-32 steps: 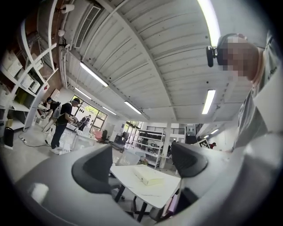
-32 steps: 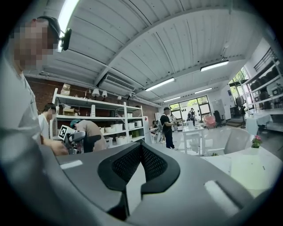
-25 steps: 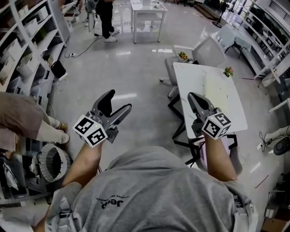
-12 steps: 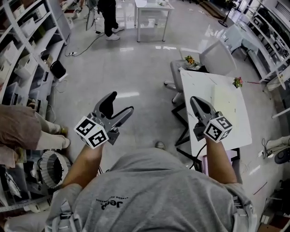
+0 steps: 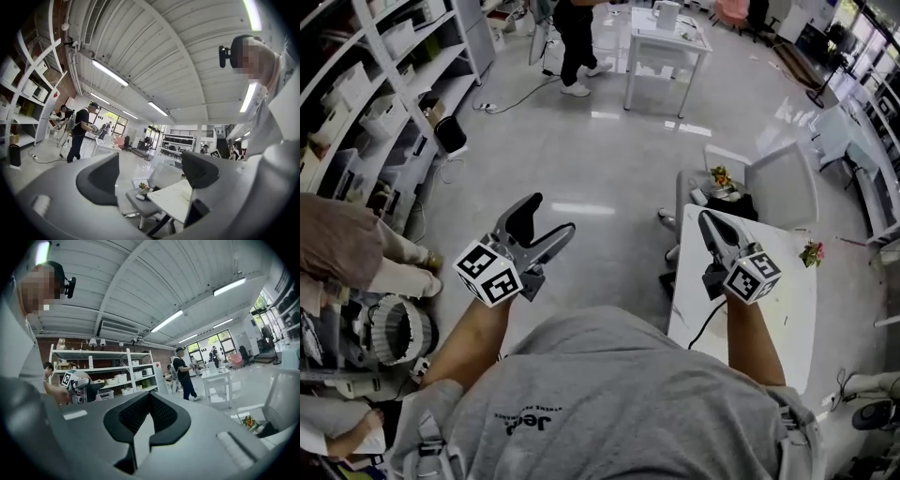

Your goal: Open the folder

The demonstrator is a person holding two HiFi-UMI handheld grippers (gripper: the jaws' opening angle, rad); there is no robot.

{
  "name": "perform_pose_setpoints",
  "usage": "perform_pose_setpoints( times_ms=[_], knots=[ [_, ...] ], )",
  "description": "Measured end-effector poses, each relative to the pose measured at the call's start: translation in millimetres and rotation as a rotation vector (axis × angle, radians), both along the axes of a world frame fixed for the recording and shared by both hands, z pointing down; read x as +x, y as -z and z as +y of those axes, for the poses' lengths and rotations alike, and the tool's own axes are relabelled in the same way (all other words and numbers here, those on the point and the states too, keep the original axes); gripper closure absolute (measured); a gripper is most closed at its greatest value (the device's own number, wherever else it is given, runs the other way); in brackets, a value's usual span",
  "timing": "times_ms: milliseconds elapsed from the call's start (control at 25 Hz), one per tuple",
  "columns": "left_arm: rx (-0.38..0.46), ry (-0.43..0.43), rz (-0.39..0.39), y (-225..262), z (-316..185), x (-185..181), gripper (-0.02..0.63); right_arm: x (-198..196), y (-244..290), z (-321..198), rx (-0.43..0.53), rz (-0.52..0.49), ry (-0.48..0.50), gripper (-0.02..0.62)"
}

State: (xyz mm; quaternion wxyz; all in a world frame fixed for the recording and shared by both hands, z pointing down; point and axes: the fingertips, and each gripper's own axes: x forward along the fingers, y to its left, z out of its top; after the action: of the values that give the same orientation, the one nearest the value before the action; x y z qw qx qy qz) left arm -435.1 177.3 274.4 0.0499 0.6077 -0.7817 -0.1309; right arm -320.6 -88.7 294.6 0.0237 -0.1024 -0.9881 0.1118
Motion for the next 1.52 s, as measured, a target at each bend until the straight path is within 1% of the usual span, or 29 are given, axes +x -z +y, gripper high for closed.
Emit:
perform_pose_setpoints(
  times_ms=[80, 160, 240, 320, 440, 560, 640, 720, 880, 1040, 1120, 1200, 1280, 1400, 1520],
  knots=[
    [-0.003, 0.014, -0.015, 1, -14, -15, 0.158, -22, -1, -19, -0.002, 0.000, 0.010, 0.592],
    [-0.029, 0.012, -0.024, -3, -19, -28, 0.158, -38, -8, -26, -0.011, 0.003, 0.005, 0.592],
    [-0.053, 0.001, -0.028, -8, -22, -41, 0.158, -49, -14, -29, -0.014, 0.006, -0.016, 0.592],
    [-0.055, -0.030, -0.016, -11, -28, -57, 0.160, -56, -18, -32, -0.003, 0.012, -0.057, 0.592],
    [-0.051, -0.120, -0.019, -16, -44, -79, 0.159, -61, -21, -37, 0.037, 0.032, -0.148, 0.592],
    [-0.055, -0.211, -0.032, -22, -63, -99, 0.160, -58, -27, -41, 0.050, 0.055, -0.242, 0.592],
    [-0.060, -0.293, -0.041, -28, -81, -100, 0.160, -47, -31, -47, 0.074, 0.069, -0.319, 0.592],
    [-0.064, -0.401, -0.046, -38, -105, -87, 0.160, -21, -36, -56, 0.089, 0.081, -0.416, 0.592],
    [-0.093, -0.593, -0.040, -50, -164, -31, 0.160, 61, -39, -77, 0.072, 0.090, -0.608, 0.591],
    [-0.118, -0.741, -0.092, -58, -223, 54, 0.160, 157, -43, -100, 0.066, 0.086, -0.737, 0.592],
    [-0.123, -0.813, -0.107, -61, -256, 104, 0.160, 208, -49, -114, 0.062, 0.090, -0.798, 0.592],
    [-0.128, -0.889, -0.099, -66, -288, 159, 0.160, 259, -60, -125, 0.053, 0.103, -0.853, 0.592],
    [-0.153, -0.969, -0.104, -79, -317, 218, 0.160, 308, -73, -135, 0.034, 0.119, -0.904, 0.592],
    [-0.196, -1.079, -0.151, -100, -350, 304, 0.160, 374, -88, -151, 0.012, 0.137, -0.974, 0.592],
    [-0.241, -1.174, -0.224, -126, -375, 383, 0.160, 429, -102, -165, 0.000, 0.150, -1.032, 0.592]
  ],
)
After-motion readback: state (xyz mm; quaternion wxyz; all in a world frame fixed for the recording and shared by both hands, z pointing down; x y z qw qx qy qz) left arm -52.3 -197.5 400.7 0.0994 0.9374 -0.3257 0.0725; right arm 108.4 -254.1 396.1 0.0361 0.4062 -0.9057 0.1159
